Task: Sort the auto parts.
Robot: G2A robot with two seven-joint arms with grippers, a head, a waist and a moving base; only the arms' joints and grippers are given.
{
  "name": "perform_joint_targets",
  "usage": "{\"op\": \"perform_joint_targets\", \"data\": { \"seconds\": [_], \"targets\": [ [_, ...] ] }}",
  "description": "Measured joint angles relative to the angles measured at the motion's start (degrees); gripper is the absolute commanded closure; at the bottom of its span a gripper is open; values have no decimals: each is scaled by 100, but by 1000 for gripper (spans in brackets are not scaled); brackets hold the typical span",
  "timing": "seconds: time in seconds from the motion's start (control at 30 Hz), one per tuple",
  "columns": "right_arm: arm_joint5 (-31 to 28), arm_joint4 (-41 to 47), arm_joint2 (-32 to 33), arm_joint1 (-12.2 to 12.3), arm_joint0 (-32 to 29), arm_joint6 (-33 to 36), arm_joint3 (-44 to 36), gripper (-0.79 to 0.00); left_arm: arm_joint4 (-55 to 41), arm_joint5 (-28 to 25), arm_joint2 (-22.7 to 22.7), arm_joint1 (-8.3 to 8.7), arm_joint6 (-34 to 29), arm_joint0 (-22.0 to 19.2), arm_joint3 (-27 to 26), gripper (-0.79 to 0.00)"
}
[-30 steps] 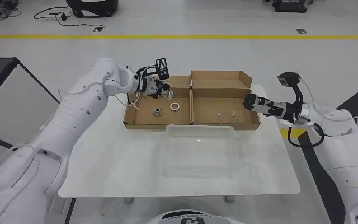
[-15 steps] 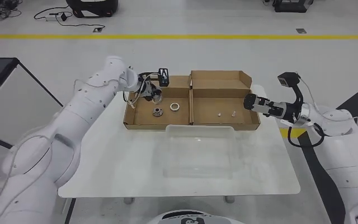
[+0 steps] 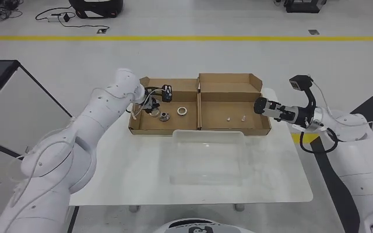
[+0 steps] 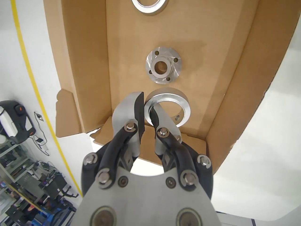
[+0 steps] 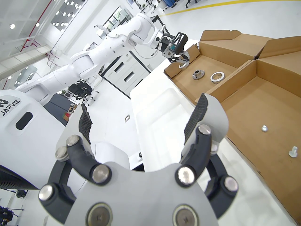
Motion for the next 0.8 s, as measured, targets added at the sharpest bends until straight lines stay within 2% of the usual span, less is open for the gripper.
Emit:
{"op": "perform_joint_targets", "data": {
  "seconds": [0.37,0.8],
  "targets": [
    [0,0,0,0,0,0,0,-785,472,27,244,-351,285,-12,612,0],
    [0,0,0,0,0,0,0,-785,1167,131,485,-555,967,29,1163,0]
  ]
}}
